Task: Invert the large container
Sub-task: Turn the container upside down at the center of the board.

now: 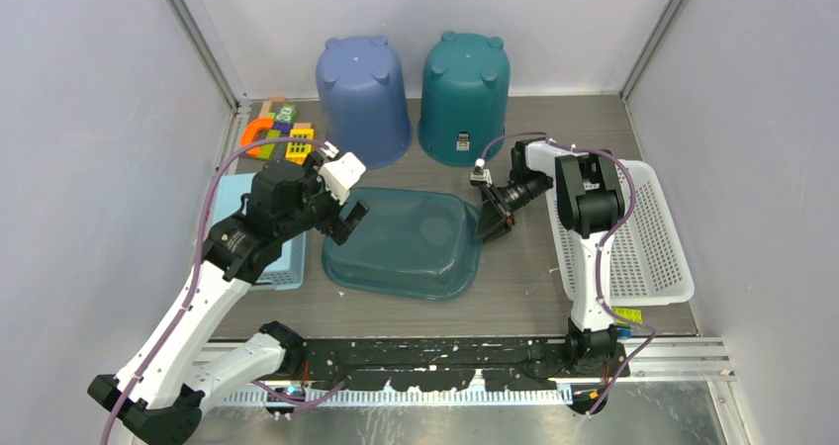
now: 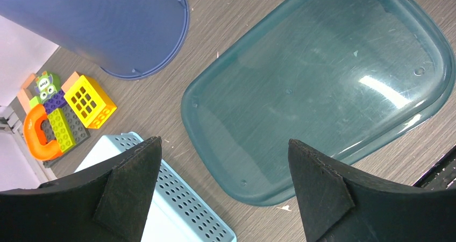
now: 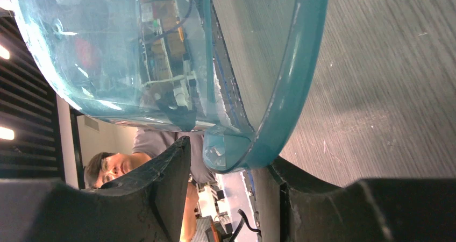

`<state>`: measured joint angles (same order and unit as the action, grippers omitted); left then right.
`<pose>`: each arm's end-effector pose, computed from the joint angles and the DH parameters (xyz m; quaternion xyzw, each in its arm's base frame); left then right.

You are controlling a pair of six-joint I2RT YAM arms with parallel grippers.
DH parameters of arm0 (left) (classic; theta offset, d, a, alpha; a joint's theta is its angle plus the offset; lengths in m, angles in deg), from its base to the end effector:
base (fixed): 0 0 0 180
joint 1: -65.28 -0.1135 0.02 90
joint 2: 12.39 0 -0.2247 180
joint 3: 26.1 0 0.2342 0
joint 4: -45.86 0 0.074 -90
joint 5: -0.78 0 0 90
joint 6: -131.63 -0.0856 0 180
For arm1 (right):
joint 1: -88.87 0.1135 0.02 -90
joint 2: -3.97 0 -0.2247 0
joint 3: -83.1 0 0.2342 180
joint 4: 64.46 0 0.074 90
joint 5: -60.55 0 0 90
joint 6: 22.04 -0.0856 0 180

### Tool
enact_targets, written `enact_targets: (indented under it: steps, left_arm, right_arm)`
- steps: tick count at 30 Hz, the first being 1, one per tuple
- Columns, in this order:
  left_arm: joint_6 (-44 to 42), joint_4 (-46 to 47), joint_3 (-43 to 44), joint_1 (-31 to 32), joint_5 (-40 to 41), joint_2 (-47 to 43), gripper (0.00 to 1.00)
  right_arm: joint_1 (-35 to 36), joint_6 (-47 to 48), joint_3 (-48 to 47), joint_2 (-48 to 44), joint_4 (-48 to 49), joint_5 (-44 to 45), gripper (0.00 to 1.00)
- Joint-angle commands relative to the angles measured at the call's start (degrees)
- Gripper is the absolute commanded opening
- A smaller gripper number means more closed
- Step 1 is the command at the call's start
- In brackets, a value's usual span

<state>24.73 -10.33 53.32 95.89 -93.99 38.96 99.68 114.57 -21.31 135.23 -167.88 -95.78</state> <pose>0.1916 -0.1216 0.3241 0.3648 0.7757 -0.0968 0.5058 0.2869 0.1346 0.0940 0.2124 -0.7798 -0.5773 0.1163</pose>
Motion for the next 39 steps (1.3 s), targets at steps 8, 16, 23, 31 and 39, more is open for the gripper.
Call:
enact_targets:
  steps: [8,16,23,31,39]
  left_arm:
    - [0.31,2.93,0.11,-0.39,-1.07,-0.49,0.88]
    - [0.64,2.86,0.38,-0.81,-1.77,0.06,0.88]
    - [0.62,2.92,0.38,-0.9,-1.97,0.16,0.88]
    - [0.51,2.83,0.29,-0.91,-2.23,0.29,0.89]
    - [-0.41,2.27,0.11,-0.91,-3.87,0.79,0.89]
  right_arm:
    - [-0.33,0.94,-2.34,-4.26,-10.82,-0.9,0.54]
    - [-0.57,-14.37,0.66,-8.55,3.46,4.15,0.55]
    - [-0.86,-23.52,2.73,-10.43,12.51,8.93,0.55]
    - [-0.97,-29.46,5.5,-14.75,21.12,16.45,0.54]
    - [1.22,-32.52,10.03,-22.77,31.02,24.49,0.52]
